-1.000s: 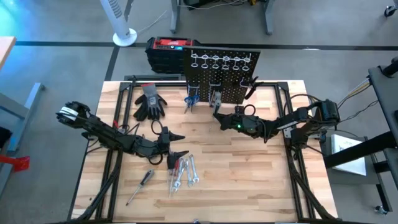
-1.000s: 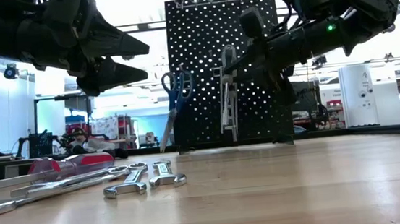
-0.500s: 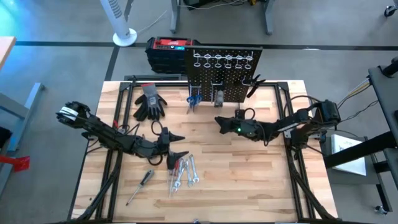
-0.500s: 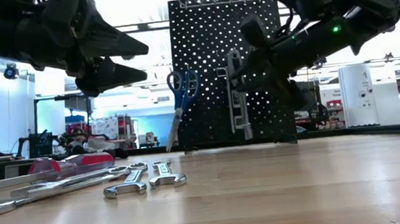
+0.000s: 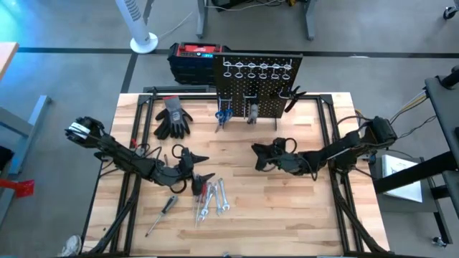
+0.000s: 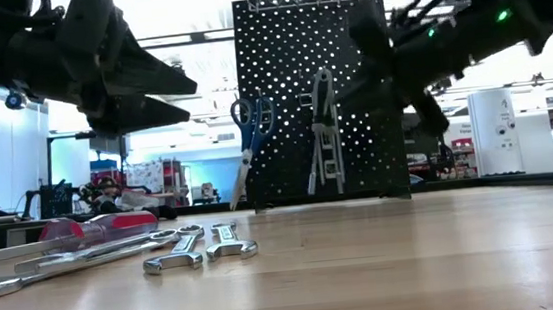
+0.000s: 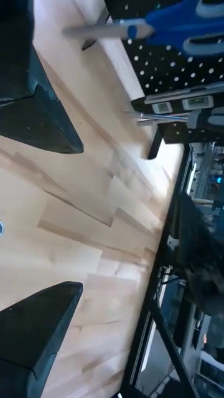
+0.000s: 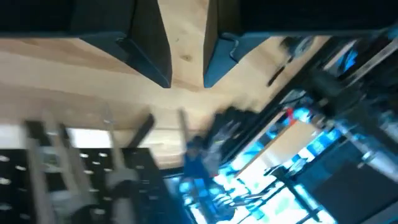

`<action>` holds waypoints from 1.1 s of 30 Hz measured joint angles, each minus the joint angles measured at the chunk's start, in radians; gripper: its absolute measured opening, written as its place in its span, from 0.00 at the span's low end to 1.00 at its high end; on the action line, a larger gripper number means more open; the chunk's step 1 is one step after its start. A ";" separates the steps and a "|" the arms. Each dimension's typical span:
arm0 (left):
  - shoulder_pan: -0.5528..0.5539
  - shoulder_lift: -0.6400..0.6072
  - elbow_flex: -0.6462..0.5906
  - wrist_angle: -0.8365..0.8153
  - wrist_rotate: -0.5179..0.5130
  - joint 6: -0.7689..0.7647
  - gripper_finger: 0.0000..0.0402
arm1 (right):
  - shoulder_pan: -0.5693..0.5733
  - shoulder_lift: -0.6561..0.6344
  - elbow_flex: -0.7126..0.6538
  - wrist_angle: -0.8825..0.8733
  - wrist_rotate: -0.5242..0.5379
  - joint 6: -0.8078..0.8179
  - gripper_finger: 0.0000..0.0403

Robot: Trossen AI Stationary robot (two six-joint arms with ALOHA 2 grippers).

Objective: Hang tools onto peg board
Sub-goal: Hang the grey screwdriver on the pegboard

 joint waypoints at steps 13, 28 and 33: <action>0.054 -0.020 0.000 -0.008 0.020 -0.093 0.81 | 0.026 -0.495 -0.065 -0.286 -0.091 -0.300 0.20; 0.139 -0.183 0.000 -0.126 0.019 -0.072 0.77 | 0.027 -1.030 -0.065 -0.758 -0.067 -0.367 0.11; 0.162 -0.317 0.000 -0.228 0.011 0.009 0.77 | 0.027 -1.080 -0.048 -0.757 0.114 -0.415 0.04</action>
